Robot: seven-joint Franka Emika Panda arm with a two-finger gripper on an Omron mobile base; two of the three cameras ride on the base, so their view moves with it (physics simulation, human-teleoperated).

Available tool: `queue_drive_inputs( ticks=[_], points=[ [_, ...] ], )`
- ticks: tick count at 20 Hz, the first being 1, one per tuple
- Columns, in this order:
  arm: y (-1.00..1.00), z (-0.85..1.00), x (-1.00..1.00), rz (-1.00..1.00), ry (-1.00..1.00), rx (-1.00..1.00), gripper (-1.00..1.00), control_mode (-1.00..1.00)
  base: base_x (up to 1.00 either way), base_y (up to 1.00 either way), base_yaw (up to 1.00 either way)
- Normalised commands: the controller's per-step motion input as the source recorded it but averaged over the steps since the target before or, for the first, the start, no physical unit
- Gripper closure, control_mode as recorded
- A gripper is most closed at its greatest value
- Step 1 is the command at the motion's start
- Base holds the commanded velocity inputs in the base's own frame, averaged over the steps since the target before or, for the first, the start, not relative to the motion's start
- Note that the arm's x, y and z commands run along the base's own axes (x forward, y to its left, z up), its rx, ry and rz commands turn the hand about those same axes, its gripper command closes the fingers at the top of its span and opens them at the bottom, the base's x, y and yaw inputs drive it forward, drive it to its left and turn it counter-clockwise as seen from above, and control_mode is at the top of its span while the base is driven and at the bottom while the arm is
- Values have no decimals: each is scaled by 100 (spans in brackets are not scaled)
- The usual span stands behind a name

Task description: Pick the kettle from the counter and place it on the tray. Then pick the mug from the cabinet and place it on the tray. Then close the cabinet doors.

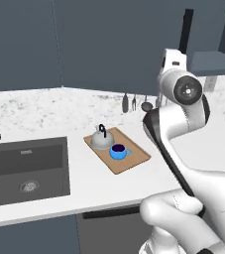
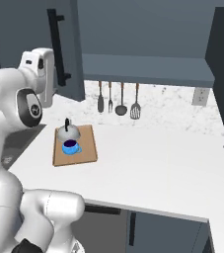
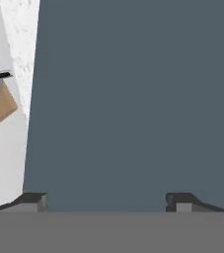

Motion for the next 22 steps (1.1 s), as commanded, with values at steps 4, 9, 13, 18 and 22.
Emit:
queue_drive_inputs(
  ticks=[4, 9, 13, 18, 22],
  points=[
    [-13, -15, 92, 1, 0, 0, -100, -100, 0, 0, 0],
    [-20, -14, 91, 0, 0, 0, -100, -100, 0, 0, 0],
    [-8, -11, 80, 1, 0, 0, -100, -100, 0, 0, 0],
    [0, -3, 56, 5, 0, 0, -100, -100, 0, 0, 0],
    [0, -2, 33, 6, 0, 0, -100, -100, 0, 0, 0]
  ],
)
